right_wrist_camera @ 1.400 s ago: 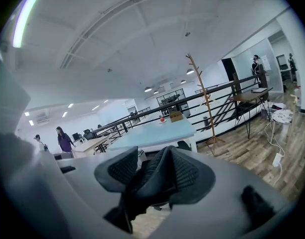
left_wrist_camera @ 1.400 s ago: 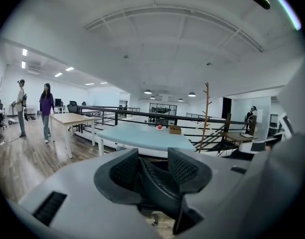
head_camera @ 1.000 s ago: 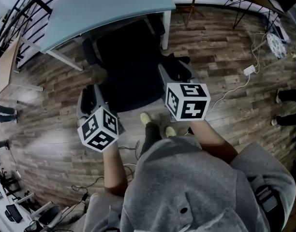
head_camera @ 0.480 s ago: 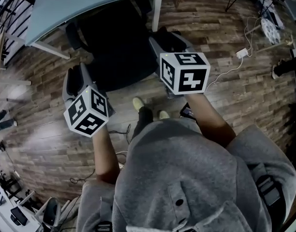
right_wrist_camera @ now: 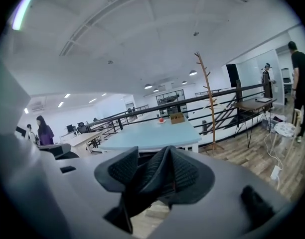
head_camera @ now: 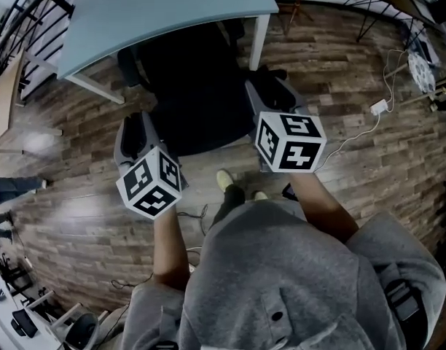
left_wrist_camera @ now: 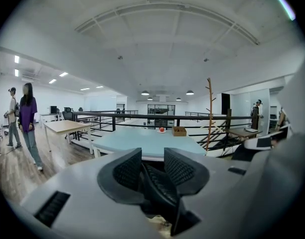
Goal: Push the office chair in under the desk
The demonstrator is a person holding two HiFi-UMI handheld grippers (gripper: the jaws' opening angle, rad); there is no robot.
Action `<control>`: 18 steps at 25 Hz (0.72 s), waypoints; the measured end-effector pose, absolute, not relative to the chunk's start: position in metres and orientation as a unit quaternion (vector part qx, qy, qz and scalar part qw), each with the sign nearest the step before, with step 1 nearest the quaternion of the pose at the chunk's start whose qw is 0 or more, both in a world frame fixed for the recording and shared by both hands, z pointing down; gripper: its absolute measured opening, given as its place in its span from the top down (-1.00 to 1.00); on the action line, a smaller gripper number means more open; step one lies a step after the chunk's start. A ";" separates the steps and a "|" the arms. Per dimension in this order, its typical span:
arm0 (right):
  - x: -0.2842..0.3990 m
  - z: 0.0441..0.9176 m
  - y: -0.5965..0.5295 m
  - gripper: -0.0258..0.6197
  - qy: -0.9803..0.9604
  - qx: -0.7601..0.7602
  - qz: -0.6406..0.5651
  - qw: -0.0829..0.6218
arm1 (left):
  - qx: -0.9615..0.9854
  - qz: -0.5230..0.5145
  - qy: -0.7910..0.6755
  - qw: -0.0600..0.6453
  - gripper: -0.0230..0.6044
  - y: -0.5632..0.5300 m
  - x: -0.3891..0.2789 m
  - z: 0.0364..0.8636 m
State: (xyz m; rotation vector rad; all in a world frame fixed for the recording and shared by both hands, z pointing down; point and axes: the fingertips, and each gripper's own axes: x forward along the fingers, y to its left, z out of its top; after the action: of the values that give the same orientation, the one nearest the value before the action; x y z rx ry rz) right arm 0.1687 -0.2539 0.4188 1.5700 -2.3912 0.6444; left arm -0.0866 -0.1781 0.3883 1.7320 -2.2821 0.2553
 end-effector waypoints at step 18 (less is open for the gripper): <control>0.120 0.414 -0.275 0.31 -0.785 0.575 0.221 0.068 | 0.618 0.066 -0.770 0.143 0.54 -0.217 -0.143 0.385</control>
State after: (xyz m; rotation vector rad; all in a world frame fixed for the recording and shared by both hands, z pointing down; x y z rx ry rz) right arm 0.1204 -0.2754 0.4136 1.7330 -2.3638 0.6661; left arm -0.1432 -0.2174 0.3846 1.7827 -2.2222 0.1913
